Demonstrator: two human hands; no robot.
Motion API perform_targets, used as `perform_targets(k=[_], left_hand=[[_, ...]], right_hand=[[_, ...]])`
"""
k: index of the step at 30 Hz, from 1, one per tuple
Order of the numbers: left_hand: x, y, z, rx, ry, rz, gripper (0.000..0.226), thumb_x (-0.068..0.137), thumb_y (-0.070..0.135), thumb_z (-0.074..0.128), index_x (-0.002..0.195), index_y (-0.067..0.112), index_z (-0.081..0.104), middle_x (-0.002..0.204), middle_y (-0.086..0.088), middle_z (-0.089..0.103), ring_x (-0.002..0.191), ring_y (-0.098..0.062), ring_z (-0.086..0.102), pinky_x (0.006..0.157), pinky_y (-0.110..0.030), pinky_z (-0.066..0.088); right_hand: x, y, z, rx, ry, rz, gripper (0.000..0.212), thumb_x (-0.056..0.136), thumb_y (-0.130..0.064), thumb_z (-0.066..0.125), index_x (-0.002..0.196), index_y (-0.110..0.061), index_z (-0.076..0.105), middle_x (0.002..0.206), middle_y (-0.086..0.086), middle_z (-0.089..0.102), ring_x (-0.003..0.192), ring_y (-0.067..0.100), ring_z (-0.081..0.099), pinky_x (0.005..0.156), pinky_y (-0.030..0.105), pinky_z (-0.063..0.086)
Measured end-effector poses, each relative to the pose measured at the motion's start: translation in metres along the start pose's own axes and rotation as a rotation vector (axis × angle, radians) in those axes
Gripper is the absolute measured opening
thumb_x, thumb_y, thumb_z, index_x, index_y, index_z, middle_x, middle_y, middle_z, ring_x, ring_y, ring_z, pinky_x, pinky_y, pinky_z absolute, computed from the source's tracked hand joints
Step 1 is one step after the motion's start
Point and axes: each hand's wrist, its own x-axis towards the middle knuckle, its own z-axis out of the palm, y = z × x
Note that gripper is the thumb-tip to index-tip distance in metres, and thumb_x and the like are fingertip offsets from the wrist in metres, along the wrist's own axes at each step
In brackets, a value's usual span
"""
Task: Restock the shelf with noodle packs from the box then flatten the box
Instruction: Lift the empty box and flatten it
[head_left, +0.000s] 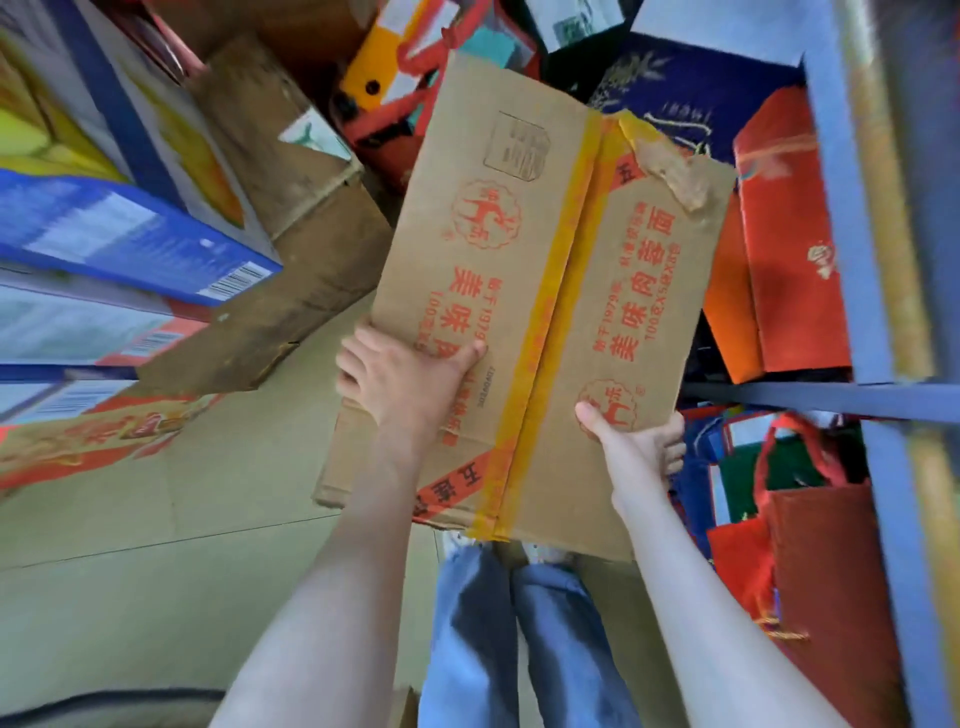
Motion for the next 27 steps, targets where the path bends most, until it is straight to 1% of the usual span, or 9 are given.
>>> perform_targets(k=[3,5,8,10,13,16,20,23,27], left_hand=[[-0.006,0.008,-0.024,-0.03,0.051,-0.017,0.117,0.048,0.075,0.073,0.128,0.0,0.034,0.129,-0.015,0.039,0.124,-0.033,0.032,0.104,-0.045,0.021],[-0.008,0.015,-0.037,-0.038,0.08,-0.032,0.12,0.048,0.075,0.073,0.131,-0.002,0.033,0.13,-0.016,0.04,0.124,-0.033,0.033,0.103,-0.045,0.021],[-0.008,0.028,-0.051,-0.061,0.094,-0.048,0.127,0.046,0.076,0.072,0.135,-0.003,0.03,0.132,-0.017,0.039,0.124,-0.034,0.033,0.103,-0.046,0.02],[-0.007,0.039,-0.057,-0.086,0.097,-0.044,0.129,0.045,0.077,0.072,0.136,-0.004,0.03,0.132,-0.017,0.039,0.124,-0.035,0.033,0.102,-0.046,0.02],[-0.002,0.053,-0.067,-0.109,0.1,-0.061,0.129,0.046,0.078,0.071,0.136,-0.004,0.03,0.132,-0.018,0.039,0.124,-0.035,0.034,0.103,-0.046,0.02],[0.009,0.067,-0.074,-0.126,0.082,-0.079,0.129,0.046,0.08,0.069,0.136,-0.003,0.028,0.133,-0.017,0.038,0.125,-0.035,0.032,0.104,-0.047,0.02],[0.038,0.088,-0.088,-0.148,0.044,-0.1,0.128,0.046,0.08,0.069,0.135,-0.003,0.029,0.135,-0.018,0.038,0.127,-0.036,0.031,0.105,-0.047,0.021],[0.062,0.104,-0.109,-0.148,-0.015,-0.119,0.123,0.05,0.077,0.07,0.135,-0.001,0.029,0.137,-0.017,0.036,0.13,-0.035,0.028,0.107,-0.047,0.02],[0.09,0.125,-0.14,-0.152,-0.051,-0.098,0.117,0.053,0.074,0.071,0.135,0.002,0.028,0.138,-0.016,0.035,0.131,-0.034,0.027,0.108,-0.047,0.018]], right_hand=[[-0.01,-0.021,-0.016,-0.023,-0.023,-0.052,0.126,0.054,-0.062,0.08,0.147,-0.022,0.004,0.148,0.014,0.019,0.138,0.033,0.015,0.113,0.053,0.019],[-0.013,-0.035,-0.025,-0.052,-0.036,-0.067,0.127,0.054,-0.064,0.079,0.147,-0.023,0.002,0.149,0.015,0.017,0.139,0.033,0.014,0.112,0.054,0.019],[-0.013,-0.054,-0.036,-0.076,-0.036,-0.095,0.127,0.051,-0.067,0.078,0.146,-0.025,0.003,0.148,0.014,0.018,0.136,0.033,0.017,0.11,0.055,0.023],[-0.013,-0.068,-0.044,-0.065,-0.03,-0.119,0.127,0.051,-0.066,0.079,0.145,-0.025,0.004,0.147,0.012,0.02,0.136,0.032,0.018,0.11,0.055,0.024],[-0.013,-0.091,-0.056,-0.092,-0.013,-0.14,0.124,0.055,-0.062,0.079,0.146,-0.023,0.005,0.147,0.012,0.02,0.137,0.032,0.017,0.111,0.052,0.022],[-0.01,-0.118,-0.063,-0.107,0.003,-0.155,0.126,0.053,-0.063,0.08,0.146,-0.023,0.005,0.147,0.013,0.021,0.137,0.033,0.018,0.111,0.051,0.02],[-0.007,-0.165,-0.063,-0.146,0.007,-0.167,0.13,0.05,-0.066,0.079,0.147,-0.025,0.003,0.149,0.013,0.019,0.138,0.033,0.017,0.111,0.054,0.02],[-0.011,-0.202,-0.063,-0.17,0.001,-0.163,0.13,0.052,-0.066,0.079,0.147,-0.024,0.001,0.15,0.013,0.016,0.14,0.033,0.015,0.113,0.053,0.018],[-0.02,-0.247,-0.064,-0.171,-0.02,-0.174,0.13,0.053,-0.066,0.079,0.147,-0.023,0.0,0.149,0.013,0.017,0.138,0.033,0.015,0.112,0.053,0.018]])
